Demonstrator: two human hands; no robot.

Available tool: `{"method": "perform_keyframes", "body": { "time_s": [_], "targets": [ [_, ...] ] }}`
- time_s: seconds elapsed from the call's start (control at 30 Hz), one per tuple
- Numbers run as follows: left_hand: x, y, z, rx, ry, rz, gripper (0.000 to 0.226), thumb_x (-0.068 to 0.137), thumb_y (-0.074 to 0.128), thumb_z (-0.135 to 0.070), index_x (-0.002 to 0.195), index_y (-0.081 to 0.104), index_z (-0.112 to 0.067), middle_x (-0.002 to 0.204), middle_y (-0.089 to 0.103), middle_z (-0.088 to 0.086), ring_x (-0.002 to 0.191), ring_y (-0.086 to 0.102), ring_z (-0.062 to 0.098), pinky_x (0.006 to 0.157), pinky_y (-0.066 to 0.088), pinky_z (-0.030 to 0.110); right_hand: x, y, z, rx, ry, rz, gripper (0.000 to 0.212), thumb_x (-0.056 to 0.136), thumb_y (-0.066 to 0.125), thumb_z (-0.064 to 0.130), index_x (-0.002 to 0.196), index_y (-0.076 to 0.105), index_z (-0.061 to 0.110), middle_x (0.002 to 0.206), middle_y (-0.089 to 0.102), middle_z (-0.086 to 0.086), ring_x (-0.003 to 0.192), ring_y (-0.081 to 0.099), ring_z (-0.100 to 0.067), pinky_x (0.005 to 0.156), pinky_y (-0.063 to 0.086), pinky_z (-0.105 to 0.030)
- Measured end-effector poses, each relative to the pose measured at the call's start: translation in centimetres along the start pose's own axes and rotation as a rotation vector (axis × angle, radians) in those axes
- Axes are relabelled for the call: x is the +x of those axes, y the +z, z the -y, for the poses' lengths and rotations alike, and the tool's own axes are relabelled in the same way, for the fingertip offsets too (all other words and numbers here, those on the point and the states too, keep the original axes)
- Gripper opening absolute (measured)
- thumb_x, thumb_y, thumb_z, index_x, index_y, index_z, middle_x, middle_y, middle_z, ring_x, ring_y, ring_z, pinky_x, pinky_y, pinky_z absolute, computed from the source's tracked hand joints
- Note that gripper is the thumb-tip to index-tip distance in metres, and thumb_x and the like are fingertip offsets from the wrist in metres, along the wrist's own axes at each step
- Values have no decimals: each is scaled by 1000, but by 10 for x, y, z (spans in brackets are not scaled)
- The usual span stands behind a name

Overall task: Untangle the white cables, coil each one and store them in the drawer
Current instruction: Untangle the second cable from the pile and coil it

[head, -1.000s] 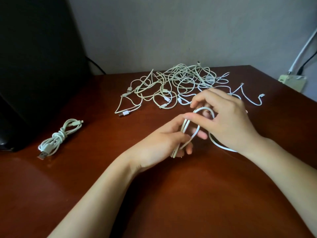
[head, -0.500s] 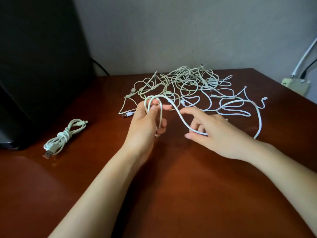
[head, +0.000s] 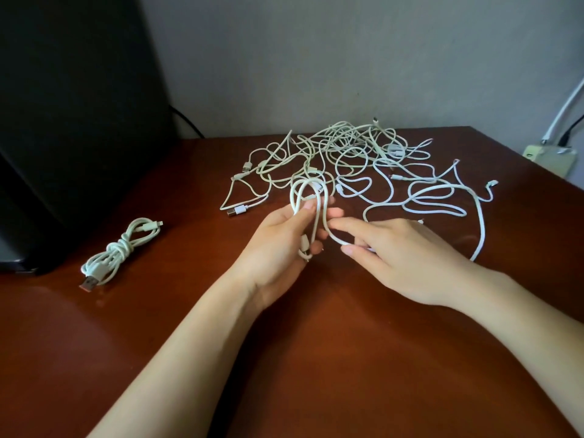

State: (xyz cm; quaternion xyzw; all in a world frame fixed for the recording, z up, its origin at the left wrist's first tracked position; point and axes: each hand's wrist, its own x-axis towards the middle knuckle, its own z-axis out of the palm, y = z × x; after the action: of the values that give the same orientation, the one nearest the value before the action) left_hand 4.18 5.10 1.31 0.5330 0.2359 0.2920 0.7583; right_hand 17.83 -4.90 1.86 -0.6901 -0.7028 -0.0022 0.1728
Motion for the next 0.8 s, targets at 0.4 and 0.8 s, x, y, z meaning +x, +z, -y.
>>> {"method": "perform_keyframes", "body": {
  "time_s": [0.4,0.8],
  "targets": [
    [4,-9,0,217,196,-140,24,100,45,-10,96,69,-14,73,55,-10,63,32,11,59,24,26,1,1,-6,-42,-7,-26,32,90,58,40,122,56,38,83,49,20,71,41,-1,73,37,-24],
    [6,-33,-24,-223,253,-385,27,102,34,-4,96,56,-20,70,49,-4,63,62,10,77,57,40,3,-3,-17,16,75,-53,16,86,62,33,79,48,38,69,55,17,67,53,-1,66,43,-25]
  ]
}}
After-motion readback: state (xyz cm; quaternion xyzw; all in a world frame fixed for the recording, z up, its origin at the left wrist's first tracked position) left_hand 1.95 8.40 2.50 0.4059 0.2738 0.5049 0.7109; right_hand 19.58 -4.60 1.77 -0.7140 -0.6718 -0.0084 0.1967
